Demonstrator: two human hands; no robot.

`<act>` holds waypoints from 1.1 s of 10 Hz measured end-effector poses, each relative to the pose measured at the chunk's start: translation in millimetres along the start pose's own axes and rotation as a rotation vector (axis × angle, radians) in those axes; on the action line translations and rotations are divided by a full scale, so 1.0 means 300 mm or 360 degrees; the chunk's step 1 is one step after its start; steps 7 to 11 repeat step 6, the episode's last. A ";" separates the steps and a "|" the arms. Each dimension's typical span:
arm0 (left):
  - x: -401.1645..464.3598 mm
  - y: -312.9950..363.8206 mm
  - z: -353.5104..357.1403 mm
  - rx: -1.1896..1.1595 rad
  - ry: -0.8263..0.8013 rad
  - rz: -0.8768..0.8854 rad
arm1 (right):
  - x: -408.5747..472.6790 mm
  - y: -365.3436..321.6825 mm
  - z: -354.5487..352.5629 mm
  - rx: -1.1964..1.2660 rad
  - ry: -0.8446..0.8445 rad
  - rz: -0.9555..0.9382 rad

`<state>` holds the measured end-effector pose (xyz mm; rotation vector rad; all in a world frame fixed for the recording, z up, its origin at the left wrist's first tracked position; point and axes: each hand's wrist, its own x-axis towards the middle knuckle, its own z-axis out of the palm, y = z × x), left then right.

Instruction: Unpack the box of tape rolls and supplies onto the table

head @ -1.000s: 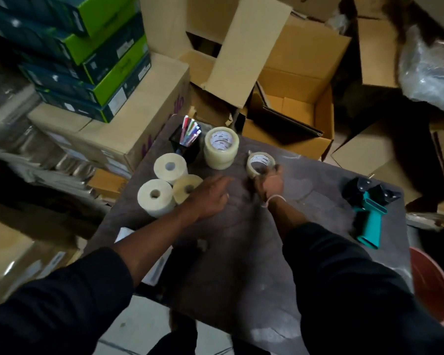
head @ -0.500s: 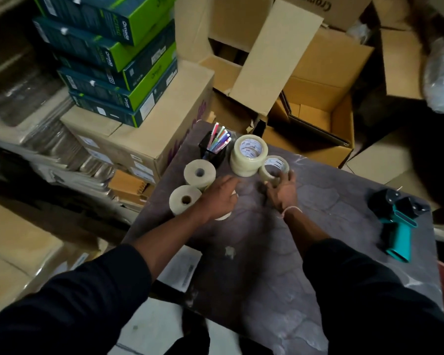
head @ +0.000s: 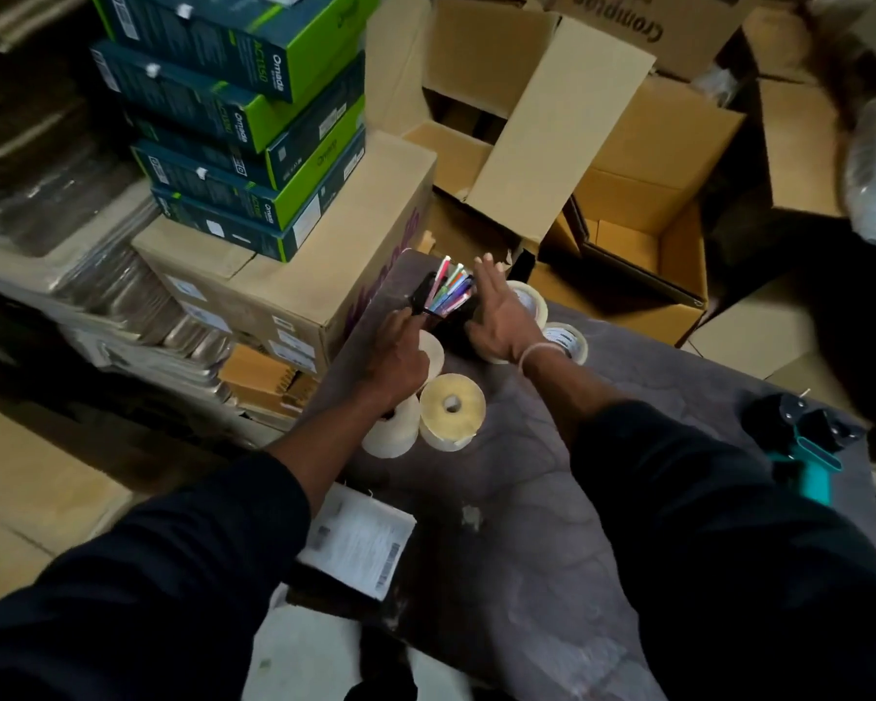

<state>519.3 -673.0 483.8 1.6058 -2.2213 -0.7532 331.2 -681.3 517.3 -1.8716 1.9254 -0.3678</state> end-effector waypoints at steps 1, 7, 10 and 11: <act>0.004 -0.082 0.002 -0.0006 -0.0104 -0.0081 | 0.070 -0.016 0.047 -0.0159 -0.0163 -0.0035; -0.095 -0.094 -0.057 0.0035 -0.0047 0.0148 | -0.155 0.004 0.026 0.0156 -0.0113 -0.0010; -0.095 -0.094 -0.057 0.0035 -0.0047 0.0148 | -0.155 0.004 0.026 0.0156 -0.0113 -0.0010; -0.095 -0.094 -0.057 0.0035 -0.0047 0.0148 | -0.155 0.004 0.026 0.0156 -0.0113 -0.0010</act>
